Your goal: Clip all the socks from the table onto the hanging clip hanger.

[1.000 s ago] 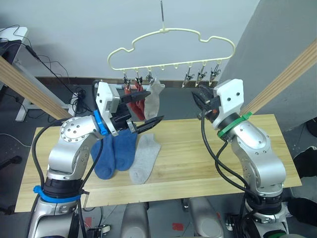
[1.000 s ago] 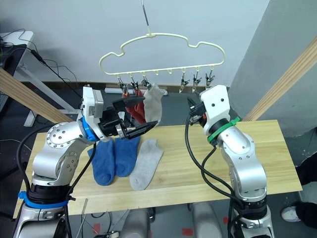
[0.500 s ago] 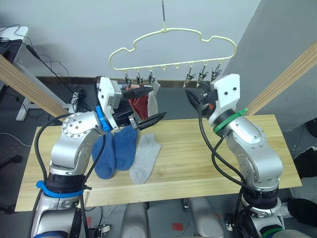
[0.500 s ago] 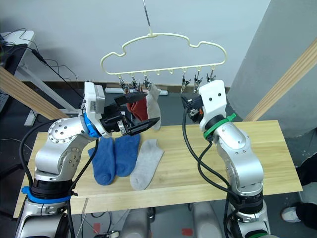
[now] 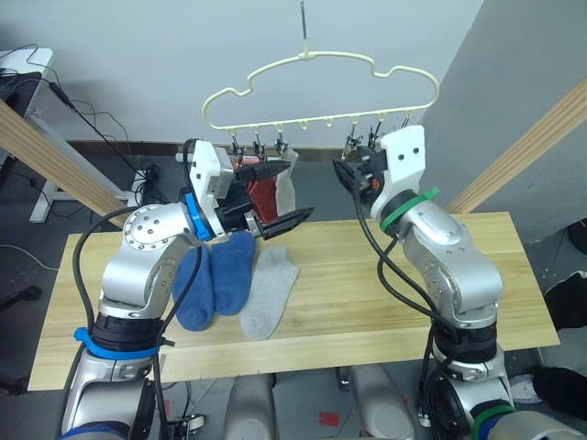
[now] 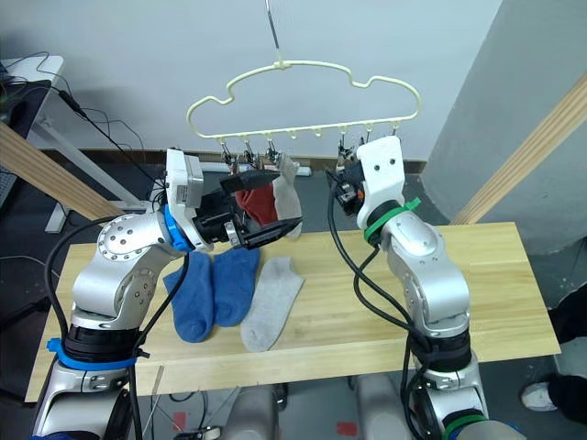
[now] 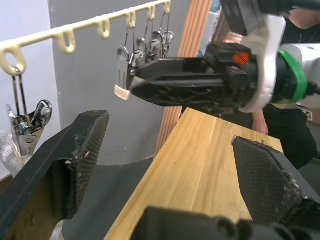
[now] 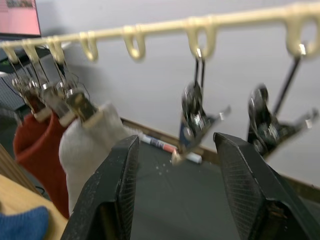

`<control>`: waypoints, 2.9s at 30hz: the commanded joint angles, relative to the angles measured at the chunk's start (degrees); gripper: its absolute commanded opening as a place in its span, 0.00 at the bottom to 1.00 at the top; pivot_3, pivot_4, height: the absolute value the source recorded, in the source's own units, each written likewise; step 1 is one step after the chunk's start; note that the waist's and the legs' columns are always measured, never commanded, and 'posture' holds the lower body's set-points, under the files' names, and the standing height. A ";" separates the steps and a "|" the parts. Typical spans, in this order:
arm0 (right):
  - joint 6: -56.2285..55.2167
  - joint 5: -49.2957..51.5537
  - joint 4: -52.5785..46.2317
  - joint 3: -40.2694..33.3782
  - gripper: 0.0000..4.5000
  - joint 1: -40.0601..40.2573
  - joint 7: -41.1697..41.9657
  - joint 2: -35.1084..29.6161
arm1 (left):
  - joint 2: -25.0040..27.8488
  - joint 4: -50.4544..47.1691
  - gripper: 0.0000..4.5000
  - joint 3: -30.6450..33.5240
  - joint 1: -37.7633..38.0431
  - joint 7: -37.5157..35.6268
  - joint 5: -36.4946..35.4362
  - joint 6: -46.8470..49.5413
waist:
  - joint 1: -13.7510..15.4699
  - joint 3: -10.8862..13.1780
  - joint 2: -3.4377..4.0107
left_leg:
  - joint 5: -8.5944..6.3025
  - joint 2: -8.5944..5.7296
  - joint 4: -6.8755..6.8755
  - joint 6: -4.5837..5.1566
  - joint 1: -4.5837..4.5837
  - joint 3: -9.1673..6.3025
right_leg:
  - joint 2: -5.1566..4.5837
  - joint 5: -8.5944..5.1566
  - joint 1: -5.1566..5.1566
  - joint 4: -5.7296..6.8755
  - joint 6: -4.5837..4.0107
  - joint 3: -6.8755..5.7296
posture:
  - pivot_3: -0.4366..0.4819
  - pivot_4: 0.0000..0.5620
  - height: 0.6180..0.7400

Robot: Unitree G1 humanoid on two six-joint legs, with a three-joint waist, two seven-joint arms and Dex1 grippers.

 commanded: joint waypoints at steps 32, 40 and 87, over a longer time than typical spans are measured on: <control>-9.32 1.22 6.32 -0.15 0.51 -3.98 -2.72 2.88 | -0.60 -3.09 0.99 -0.51 1.27 1.36 0.21 0.89 | 0.12 0.00 0.00 | 0.00 0.00 0.00 0.00 0.00 0.00 | -0.01 0.00 0.00 0.00 0.00 0.00 | 0.39 0.55 1.00; -9.74 1.73 6.18 -0.51 0.04 -4.11 -3.05 3.02 | -1.11 -3.53 0.99 -0.80 2.42 2.57 0.66 1.05 | 0.12 0.00 0.00 | 0.00 0.00 0.00 0.00 0.00 0.00 | -0.01 0.00 0.00 0.00 0.00 0.00 | 0.39 0.55 1.00; -7.34 2.23 4.74 0.46 0.00 -2.95 -3.02 3.87 | -14.35 9.13 0.74 -9.65 25.32 28.49 24.33 4.83 | 0.06 -0.42 0.08 | 0.05 0.01 -0.01 0.10 -0.01 0.10 | 0.02 0.07 -0.10 0.04 0.02 0.14 | 0.35 0.59 1.00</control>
